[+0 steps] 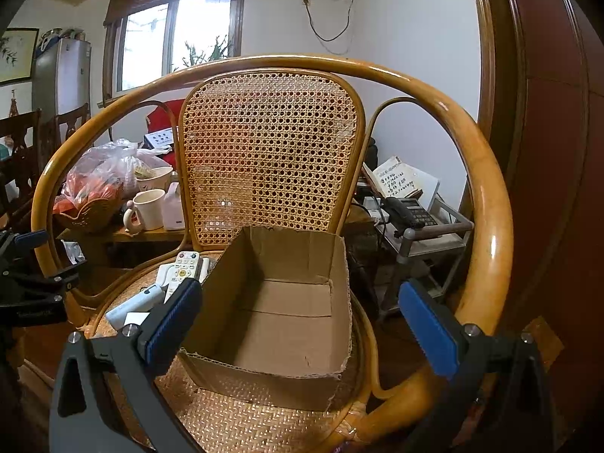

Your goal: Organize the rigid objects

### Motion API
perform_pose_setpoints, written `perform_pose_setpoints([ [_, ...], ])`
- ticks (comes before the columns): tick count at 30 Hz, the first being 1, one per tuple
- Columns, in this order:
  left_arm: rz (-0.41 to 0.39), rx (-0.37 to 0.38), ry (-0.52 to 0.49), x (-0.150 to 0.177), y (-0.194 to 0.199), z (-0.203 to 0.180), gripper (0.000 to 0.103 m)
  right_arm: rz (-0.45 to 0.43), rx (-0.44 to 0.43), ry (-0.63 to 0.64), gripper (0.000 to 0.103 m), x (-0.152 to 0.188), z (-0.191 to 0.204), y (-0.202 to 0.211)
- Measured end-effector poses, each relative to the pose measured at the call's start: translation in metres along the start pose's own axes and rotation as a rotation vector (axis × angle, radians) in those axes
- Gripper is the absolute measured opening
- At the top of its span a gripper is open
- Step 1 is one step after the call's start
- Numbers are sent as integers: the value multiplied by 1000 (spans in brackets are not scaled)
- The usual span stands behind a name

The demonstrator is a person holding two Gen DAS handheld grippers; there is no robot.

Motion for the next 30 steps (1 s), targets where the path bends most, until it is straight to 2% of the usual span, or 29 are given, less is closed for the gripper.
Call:
perform_pose_setpoints([
  [30,8,-1,-11,1,-1,-2,103,7,1,3,103,2,0,-2],
])
Point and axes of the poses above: each gripper's, at about its wrist camera, not at the fingertips, and y roughly against the way its jaws point, z to its left, x to its underside, the point moved 5 cm from there along -y, roughly the way its jaws point, and after that the axes turned 4 degrees about -x, right-handed, at the moved point
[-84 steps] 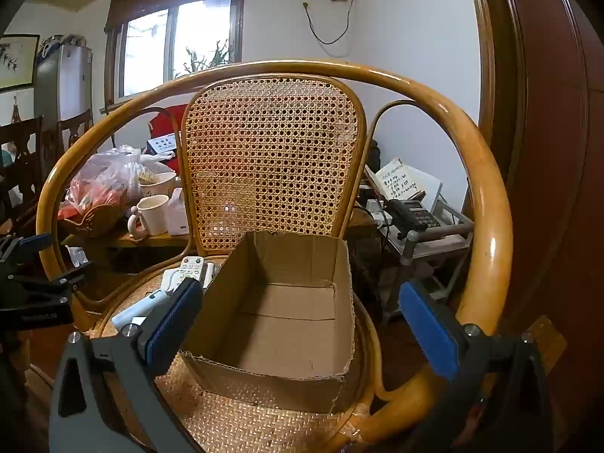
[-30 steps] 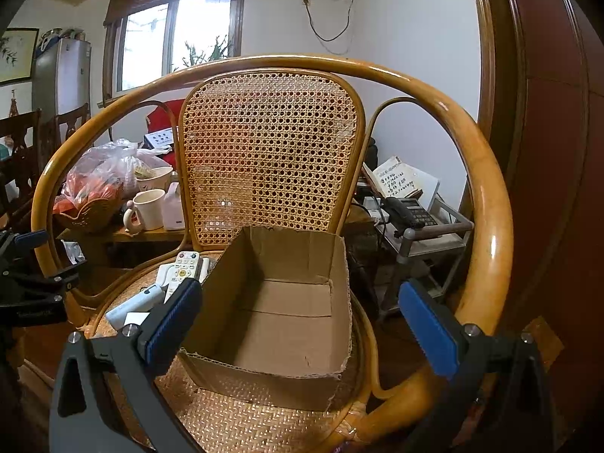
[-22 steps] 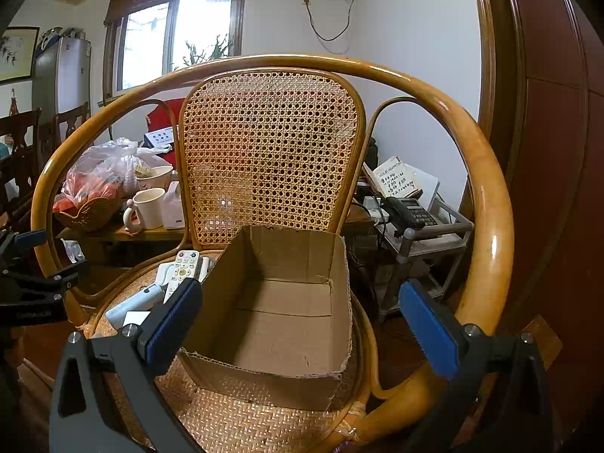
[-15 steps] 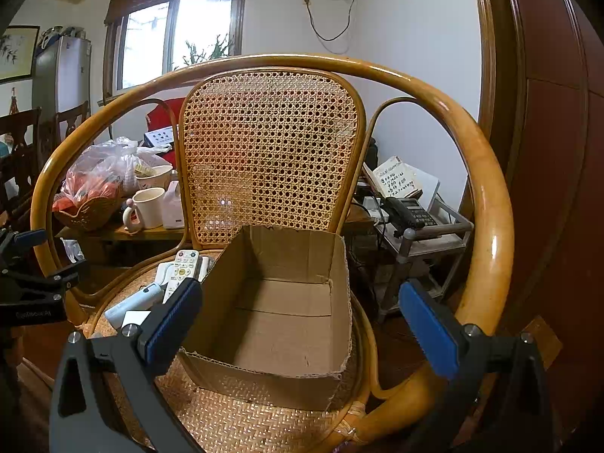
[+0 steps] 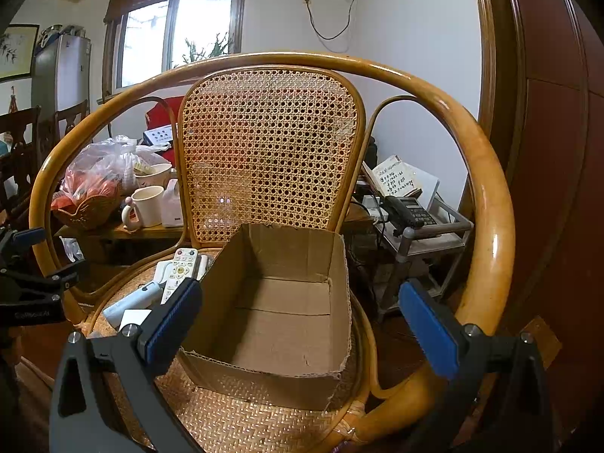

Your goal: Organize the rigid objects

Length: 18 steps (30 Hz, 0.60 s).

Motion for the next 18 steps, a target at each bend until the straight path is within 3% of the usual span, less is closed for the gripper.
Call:
perform_pose_setpoints([
  [18,3,0,4,0,-1,1,103,6,1,17,103,3,3,-1],
])
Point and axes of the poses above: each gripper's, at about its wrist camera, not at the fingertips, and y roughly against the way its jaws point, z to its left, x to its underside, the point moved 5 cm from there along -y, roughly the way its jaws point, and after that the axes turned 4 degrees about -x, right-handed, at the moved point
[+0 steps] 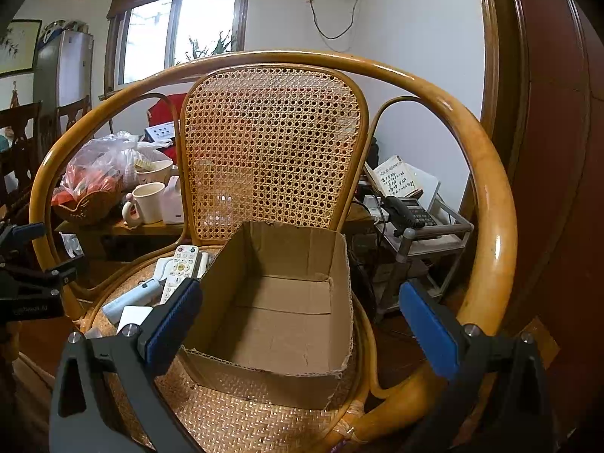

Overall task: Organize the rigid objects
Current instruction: 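Grasp the white square device with the left gripper while the right clamps the box wall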

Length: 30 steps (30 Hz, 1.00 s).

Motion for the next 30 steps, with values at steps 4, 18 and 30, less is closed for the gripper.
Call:
perform_pose_setpoints([
  [4,21,6,-6,1,-4,0,103,12,-2,9,103,0,0,-1],
  [18,85,30,-34,8,-14,-1,103,157,-34,-17,103,3,-6,-37],
  [30,238,69,-114,30,-42,-8,103,296,-2,-48,103,10,-11,-79],
])
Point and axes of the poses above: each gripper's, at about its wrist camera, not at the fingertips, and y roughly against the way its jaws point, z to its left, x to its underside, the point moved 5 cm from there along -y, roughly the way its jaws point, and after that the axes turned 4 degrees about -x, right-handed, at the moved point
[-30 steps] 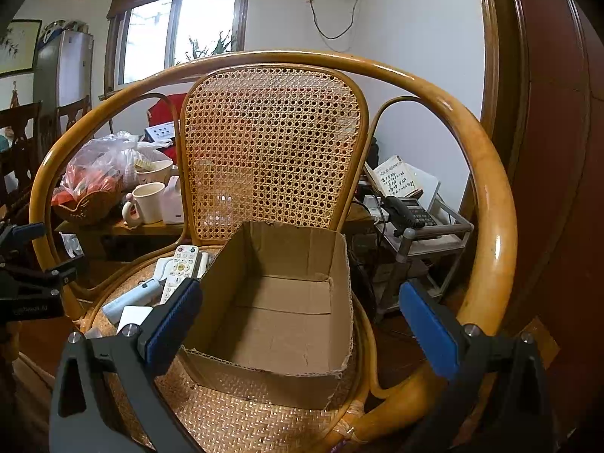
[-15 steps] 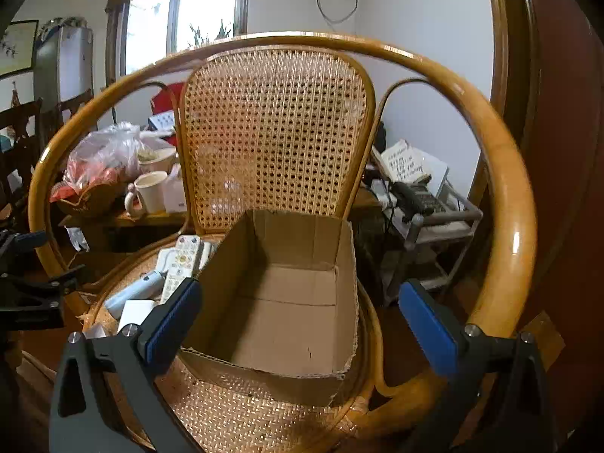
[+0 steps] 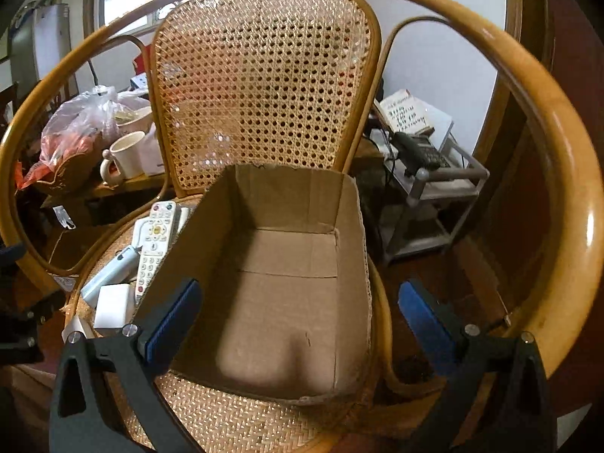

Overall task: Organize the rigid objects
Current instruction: 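Grasp the white square device with the left gripper while the right clamps the box wall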

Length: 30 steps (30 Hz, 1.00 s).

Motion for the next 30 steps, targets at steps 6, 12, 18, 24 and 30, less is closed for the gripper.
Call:
perform_pose_setpoints([
  [6,36,19,-3,10,-6,5,103,46,30,-1,103,-1,-3,-16],
  [12,85,66,9,17,-14,5,103,108,34,-46,103,3,-11,-32],
  [18,133,111,17,26,-20,4,103,181,60,-38,80,12,-15,-49],
  [24,175,153,10,35,-24,2,103,277,110,-40,12,23,-26,-64],
  [30,229,166,-31,47,-33,-4,102,281,105,-38,7,27,-30,-64],
])
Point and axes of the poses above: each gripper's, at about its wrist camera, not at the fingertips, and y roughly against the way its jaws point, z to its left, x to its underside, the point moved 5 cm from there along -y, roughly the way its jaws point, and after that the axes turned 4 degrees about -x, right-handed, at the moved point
